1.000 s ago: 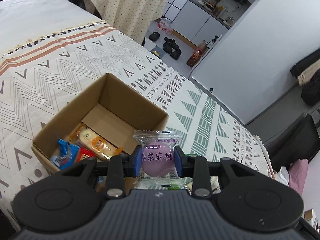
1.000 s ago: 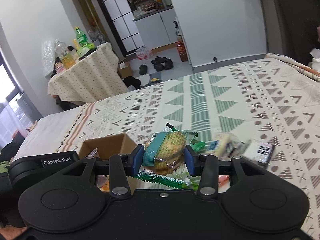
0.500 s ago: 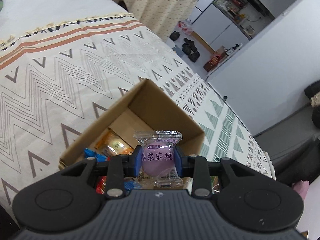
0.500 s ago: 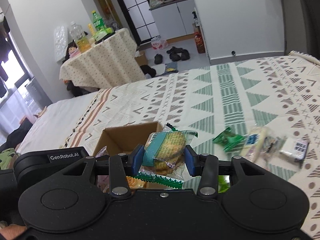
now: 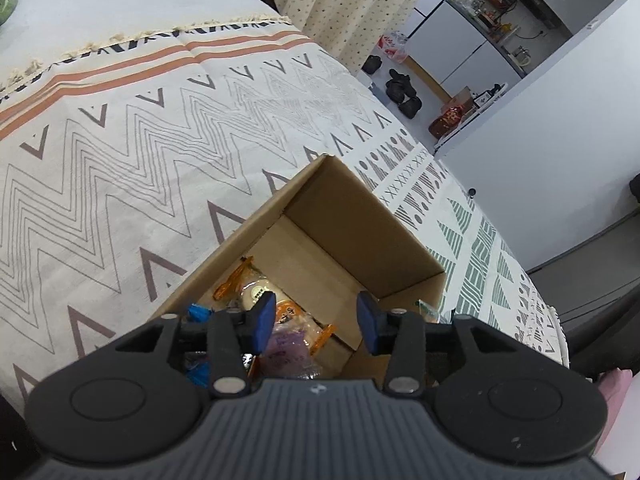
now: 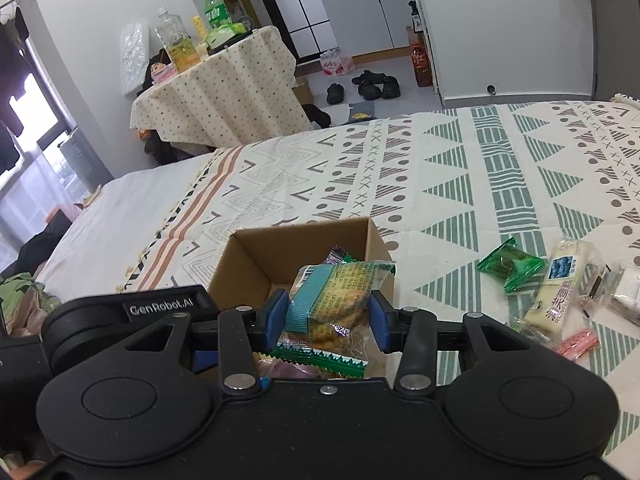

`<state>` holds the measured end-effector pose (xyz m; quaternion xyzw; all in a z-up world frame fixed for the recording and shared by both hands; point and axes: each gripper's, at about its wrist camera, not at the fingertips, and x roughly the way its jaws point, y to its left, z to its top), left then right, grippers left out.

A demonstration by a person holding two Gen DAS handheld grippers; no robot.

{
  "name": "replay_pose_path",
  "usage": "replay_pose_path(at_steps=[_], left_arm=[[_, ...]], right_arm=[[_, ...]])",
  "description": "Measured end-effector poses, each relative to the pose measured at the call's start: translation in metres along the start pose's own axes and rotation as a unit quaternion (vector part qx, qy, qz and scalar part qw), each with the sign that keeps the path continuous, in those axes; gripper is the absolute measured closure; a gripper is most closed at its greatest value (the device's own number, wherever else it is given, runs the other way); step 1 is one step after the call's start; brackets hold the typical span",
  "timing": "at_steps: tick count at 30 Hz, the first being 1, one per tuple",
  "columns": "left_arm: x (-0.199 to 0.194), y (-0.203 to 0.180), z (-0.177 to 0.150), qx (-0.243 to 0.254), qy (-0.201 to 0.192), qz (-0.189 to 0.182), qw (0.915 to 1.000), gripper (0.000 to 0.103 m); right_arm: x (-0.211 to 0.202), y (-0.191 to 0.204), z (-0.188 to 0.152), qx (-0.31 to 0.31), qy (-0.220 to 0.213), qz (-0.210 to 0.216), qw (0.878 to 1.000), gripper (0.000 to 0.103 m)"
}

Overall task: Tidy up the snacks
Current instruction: 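Carry both snacks over the box and open both tools to release them, then withdraw both tools from the box back toward the snack pile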

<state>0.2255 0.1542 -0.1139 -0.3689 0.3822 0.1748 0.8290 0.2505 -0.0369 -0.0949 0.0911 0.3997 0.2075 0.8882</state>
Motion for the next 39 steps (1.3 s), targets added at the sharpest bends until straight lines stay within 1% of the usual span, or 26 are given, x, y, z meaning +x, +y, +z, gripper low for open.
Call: replay_pose_path(at_steps=[5, 7, 9, 12, 19, 21, 23, 25, 27, 30, 34, 39], left_arm=[[-0.004, -0.005, -0.002, 0.003, -0.007, 0.008, 0.9999, 0.042], [-0.007, -0.008, -0.004, 0.008, -0.011, 0.011, 0.9998, 0.036], [-0.01, -0.012, -0.007, 0.013, -0.015, 0.013, 0.9997, 0.028], [-0.013, -0.019, -0.012, 0.02, -0.014, 0.012, 0.9996, 0.023], [-0.018, -0.041, -0.031, 0.045, -0.006, -0.001, 0.999, 0.017], [-0.02, -0.05, -0.037, 0.058, -0.005, -0.005, 0.9983, 0.012], [-0.023, -0.057, -0.044, 0.071, -0.011, -0.006, 0.9974, 0.011], [-0.026, -0.066, -0.05, 0.087, -0.017, -0.007, 0.9961, 0.009], [-0.029, -0.074, -0.056, 0.102, -0.021, -0.01, 0.9945, 0.005], [-0.032, -0.083, -0.066, 0.122, -0.025, -0.016, 0.9921, 0.004], [-0.031, -0.095, -0.077, 0.141, -0.015, -0.026, 0.9895, 0.004], [-0.031, -0.108, -0.091, 0.165, -0.011, -0.03, 0.9858, 0.004]], right_arm=[[0.0, 0.0, -0.003, -0.003, 0.011, 0.003, 1.0, 0.059], [-0.002, -0.001, -0.003, -0.002, 0.016, 0.002, 1.0, 0.056], [-0.006, -0.003, -0.003, 0.002, 0.015, 0.0, 1.0, 0.052], [-0.015, -0.011, -0.001, 0.01, 0.007, -0.005, 1.0, 0.049], [-0.041, -0.041, -0.002, 0.029, -0.008, -0.032, 0.999, 0.043], [-0.048, -0.051, -0.004, 0.037, -0.011, -0.04, 0.998, 0.041], [-0.056, -0.06, -0.006, 0.043, -0.015, -0.045, 0.998, 0.039], [-0.063, -0.068, -0.007, 0.046, -0.02, -0.052, 0.997, 0.034], [-0.071, -0.075, -0.008, 0.049, -0.026, -0.059, 0.997, 0.029], [-0.081, -0.087, -0.01, 0.054, -0.034, -0.067, 0.996, 0.023], [-0.093, -0.106, -0.014, 0.064, -0.043, -0.08, 0.994, 0.014], [-0.105, -0.131, -0.022, 0.084, -0.049, -0.092, 0.991, 0.011]])
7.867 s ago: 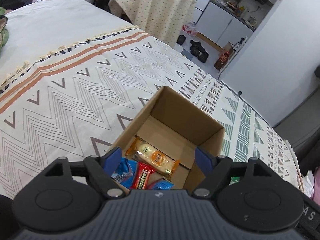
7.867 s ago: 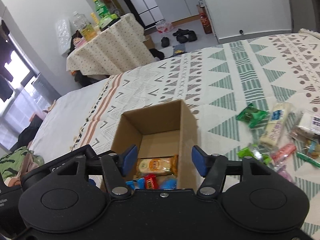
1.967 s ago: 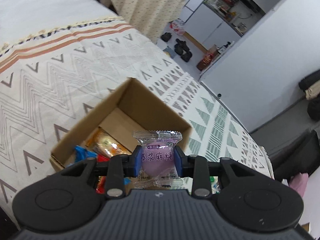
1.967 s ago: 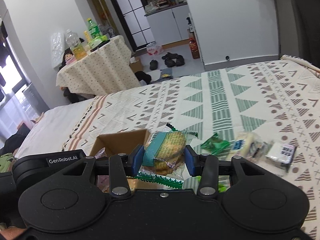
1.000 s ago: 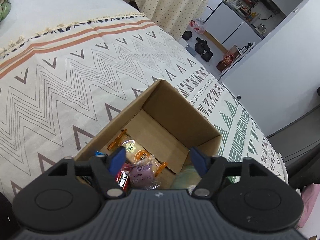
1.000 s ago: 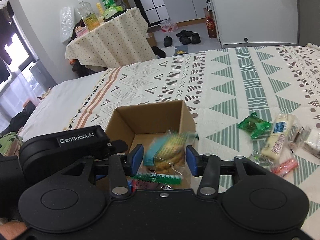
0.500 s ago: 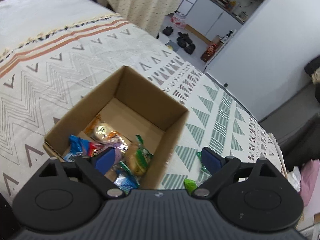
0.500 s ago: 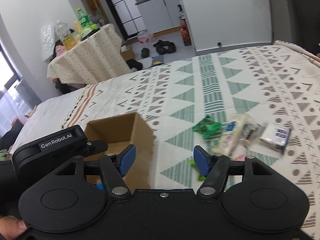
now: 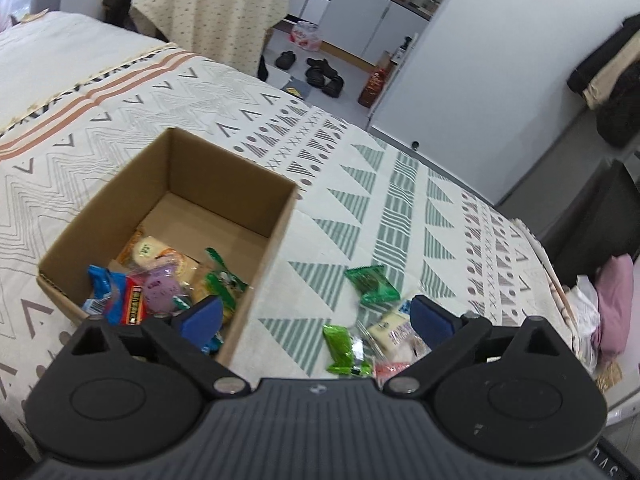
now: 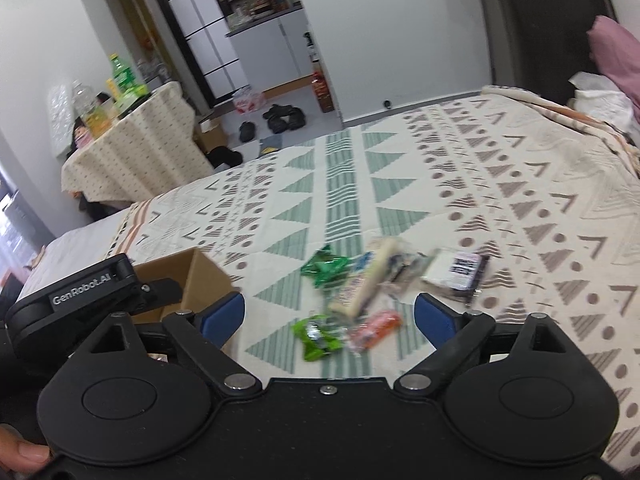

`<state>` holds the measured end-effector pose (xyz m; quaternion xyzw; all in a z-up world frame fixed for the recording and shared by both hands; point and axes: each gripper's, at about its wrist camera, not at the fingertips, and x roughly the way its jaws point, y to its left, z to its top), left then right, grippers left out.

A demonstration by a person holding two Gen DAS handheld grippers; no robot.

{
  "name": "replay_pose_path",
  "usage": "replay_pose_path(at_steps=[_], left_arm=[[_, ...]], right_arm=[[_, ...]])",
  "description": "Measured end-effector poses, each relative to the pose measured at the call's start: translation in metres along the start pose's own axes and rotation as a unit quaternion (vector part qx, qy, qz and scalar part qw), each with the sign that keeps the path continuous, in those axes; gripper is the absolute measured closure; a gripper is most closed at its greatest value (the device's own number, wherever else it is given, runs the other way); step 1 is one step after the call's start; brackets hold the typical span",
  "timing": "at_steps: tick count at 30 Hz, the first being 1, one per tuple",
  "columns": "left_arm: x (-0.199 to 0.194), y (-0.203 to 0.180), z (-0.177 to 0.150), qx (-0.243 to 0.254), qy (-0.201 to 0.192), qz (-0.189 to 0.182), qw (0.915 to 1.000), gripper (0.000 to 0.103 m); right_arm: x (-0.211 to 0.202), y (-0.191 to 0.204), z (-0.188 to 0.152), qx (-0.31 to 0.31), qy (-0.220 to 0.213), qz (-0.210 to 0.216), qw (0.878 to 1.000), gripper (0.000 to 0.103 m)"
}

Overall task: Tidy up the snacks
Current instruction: 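Withdraw both tools from the box back toward the snack pile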

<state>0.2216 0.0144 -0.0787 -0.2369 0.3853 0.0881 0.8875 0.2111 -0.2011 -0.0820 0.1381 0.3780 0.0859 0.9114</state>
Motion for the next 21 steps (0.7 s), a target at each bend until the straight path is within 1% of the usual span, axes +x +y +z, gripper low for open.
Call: replay_pose_path(at_steps=[5, 13, 21], left_arm=[[0.003, -0.013, -0.007, 0.018, -0.004, 0.005, 0.9998, 0.004], [0.016, -0.032, -0.016, 0.03, 0.006, 0.01, 0.9995, 0.004], [0.035, -0.052, -0.026, 0.049, 0.019, 0.024, 0.9983, 0.005]], right_arm=[[-0.004, -0.024, -0.001, 0.014, 0.0, -0.003, 1.0, 0.01], [-0.004, -0.061, 0.001, 0.035, 0.001, 0.001, 0.999, 0.011], [0.005, -0.099, 0.005, 0.049, 0.004, 0.003, 0.999, 0.01]])
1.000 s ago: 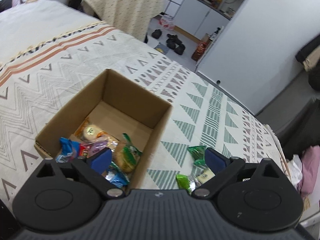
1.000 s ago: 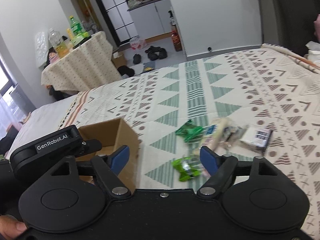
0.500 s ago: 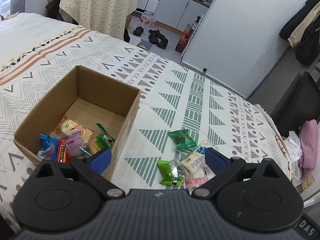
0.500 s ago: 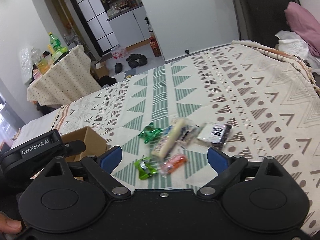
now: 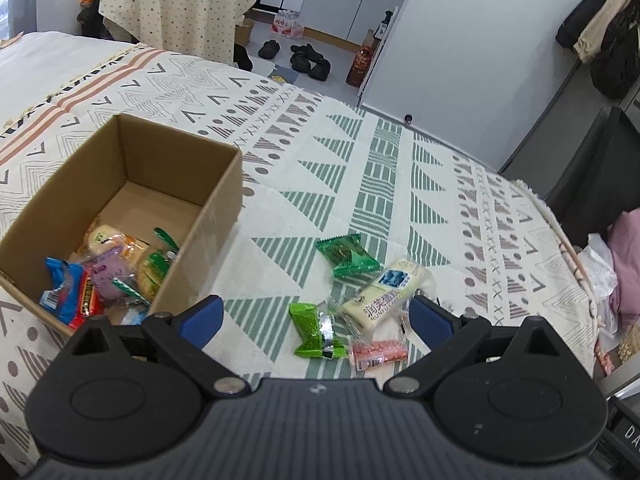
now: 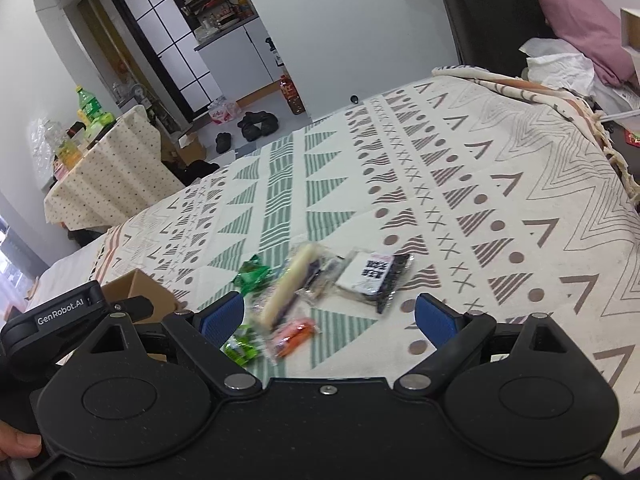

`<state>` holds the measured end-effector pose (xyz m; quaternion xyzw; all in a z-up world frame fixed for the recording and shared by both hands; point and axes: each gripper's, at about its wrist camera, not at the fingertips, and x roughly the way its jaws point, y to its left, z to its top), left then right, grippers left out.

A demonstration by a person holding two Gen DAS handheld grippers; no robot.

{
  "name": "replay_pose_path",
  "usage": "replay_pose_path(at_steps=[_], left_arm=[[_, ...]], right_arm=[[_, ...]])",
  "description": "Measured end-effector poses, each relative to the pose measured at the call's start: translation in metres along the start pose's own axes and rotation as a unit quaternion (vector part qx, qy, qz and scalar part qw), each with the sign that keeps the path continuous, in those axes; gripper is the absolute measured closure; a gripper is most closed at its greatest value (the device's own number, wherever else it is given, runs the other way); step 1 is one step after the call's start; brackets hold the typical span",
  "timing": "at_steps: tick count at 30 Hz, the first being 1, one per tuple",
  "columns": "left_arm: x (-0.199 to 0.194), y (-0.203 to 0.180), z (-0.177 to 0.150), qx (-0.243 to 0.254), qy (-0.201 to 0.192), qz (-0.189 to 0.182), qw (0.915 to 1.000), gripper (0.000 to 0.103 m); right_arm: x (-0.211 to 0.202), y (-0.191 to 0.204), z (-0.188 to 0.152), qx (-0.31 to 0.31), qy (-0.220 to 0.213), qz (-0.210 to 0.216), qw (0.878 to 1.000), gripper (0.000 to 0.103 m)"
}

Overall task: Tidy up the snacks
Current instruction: 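Withdraw both tools from the box back toward the snack pile, then grasp the lime-green candy with the left tool while the right tool grasps the black-and-white pack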

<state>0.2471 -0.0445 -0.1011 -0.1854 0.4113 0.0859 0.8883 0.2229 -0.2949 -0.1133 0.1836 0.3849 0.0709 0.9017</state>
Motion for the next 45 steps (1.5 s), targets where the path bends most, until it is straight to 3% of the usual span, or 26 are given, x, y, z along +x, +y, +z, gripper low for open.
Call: replay_pose_path(at_steps=[8, 18, 30, 37, 41, 45], left_arm=[[0.025, -0.01, -0.009, -0.001, 0.02, 0.017, 0.9997, 0.008], [0.065, -0.013, -0.015, -0.011, 0.055, 0.046, 0.9974, 0.03], [0.11, -0.015, -0.022, -0.013, 0.097, 0.067, 0.993, 0.046], [0.118, -0.018, -0.021, -0.001, 0.084, 0.086, 0.9927, 0.051], [0.119, -0.019, -0.019, 0.007, 0.083, 0.094, 0.992, 0.061], [0.119, -0.018, -0.018, 0.011, 0.084, 0.094, 0.992, 0.062]], right_arm=[[0.022, -0.032, 0.001, 0.01, 0.01, 0.013, 1.0, 0.01], [0.06, -0.047, 0.004, 0.01, 0.035, 0.023, 0.999, 0.01], [0.114, -0.05, 0.008, -0.027, 0.066, 0.012, 0.997, 0.01], [0.138, -0.05, 0.008, -0.042, 0.074, 0.005, 0.996, 0.01], [0.147, -0.044, 0.008, -0.068, 0.064, -0.004, 0.996, 0.009], [0.152, -0.041, 0.01, -0.08, 0.054, -0.007, 0.995, 0.009]])
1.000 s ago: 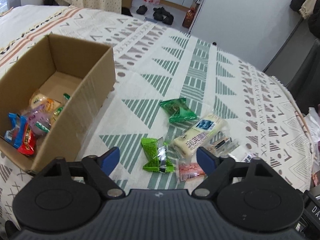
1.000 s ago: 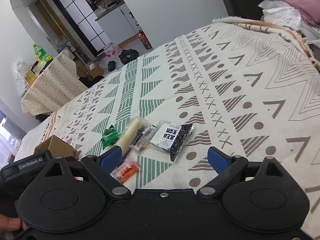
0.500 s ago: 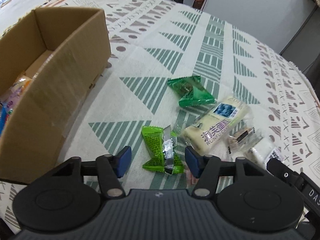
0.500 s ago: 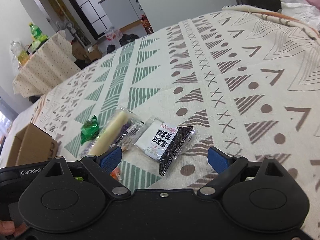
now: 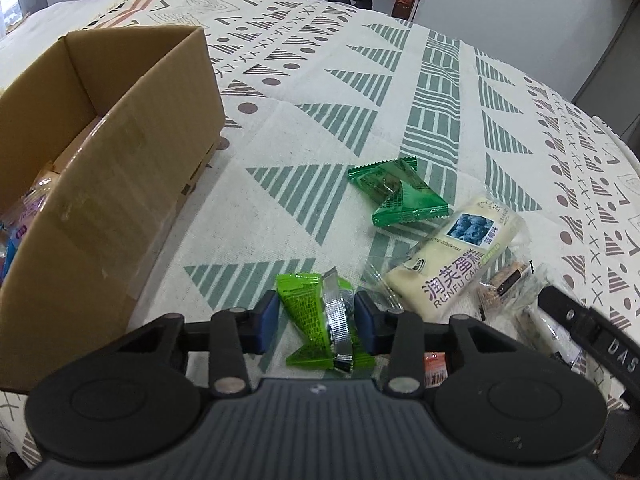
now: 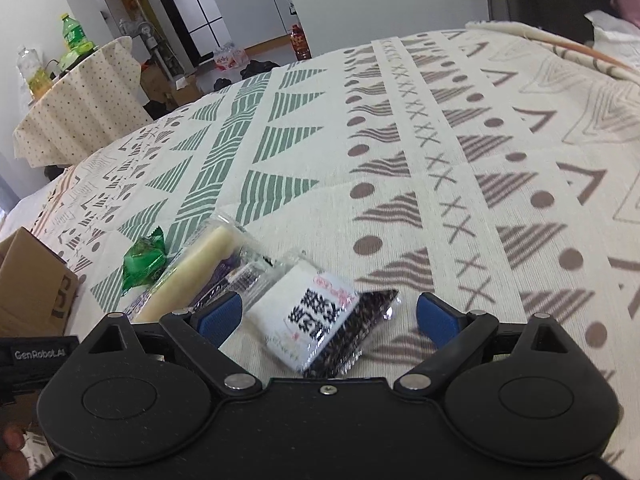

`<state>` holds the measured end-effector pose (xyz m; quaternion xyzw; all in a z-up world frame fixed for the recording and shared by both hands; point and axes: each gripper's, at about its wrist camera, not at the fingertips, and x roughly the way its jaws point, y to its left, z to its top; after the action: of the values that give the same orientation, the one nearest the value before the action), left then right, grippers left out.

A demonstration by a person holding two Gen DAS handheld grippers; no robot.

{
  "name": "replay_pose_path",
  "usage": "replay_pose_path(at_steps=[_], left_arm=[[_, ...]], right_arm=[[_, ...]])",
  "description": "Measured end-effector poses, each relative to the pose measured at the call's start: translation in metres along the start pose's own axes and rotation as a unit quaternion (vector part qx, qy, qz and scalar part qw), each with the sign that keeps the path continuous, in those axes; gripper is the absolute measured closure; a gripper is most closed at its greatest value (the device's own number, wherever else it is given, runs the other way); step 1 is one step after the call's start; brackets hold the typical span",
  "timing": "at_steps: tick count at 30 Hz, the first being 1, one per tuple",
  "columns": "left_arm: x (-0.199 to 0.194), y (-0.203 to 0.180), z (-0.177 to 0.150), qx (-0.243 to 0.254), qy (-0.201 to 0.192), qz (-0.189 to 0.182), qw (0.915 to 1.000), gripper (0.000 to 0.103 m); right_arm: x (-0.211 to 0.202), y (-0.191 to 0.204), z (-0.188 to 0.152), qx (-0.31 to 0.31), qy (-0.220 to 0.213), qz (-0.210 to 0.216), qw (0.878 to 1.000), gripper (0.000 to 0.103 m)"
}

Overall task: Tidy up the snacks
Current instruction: 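Grasp the lime-green candy with the left tool while the right tool grasps the black-and-white pack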

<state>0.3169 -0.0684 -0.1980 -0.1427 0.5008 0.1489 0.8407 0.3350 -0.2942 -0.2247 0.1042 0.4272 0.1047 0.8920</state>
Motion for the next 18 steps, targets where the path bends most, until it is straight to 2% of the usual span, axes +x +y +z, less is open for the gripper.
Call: replay_pose_path(at_steps=[6, 9, 13, 18], left_arm=[[-0.001, 0.001, -0.003, 0.005, -0.004, -0.004, 1.0, 0.063], [-0.002, 0.002, -0.005, 0.006, -0.008, -0.007, 0.9999, 0.064], [-0.004, 0.004, -0.006, 0.004, -0.008, -0.008, 0.9999, 0.065], [-0.007, 0.008, -0.008, -0.001, -0.004, -0.014, 0.9999, 0.068]], right_arm=[[-0.004, 0.003, 0.007, -0.013, -0.036, -0.005, 0.999, 0.009], [-0.007, 0.007, 0.01, -0.024, -0.049, 0.008, 0.998, 0.009], [-0.005, 0.013, 0.009, -0.034, -0.031, 0.024, 0.999, 0.009], [-0.009, 0.018, 0.001, -0.053, -0.008, 0.009, 0.999, 0.014]])
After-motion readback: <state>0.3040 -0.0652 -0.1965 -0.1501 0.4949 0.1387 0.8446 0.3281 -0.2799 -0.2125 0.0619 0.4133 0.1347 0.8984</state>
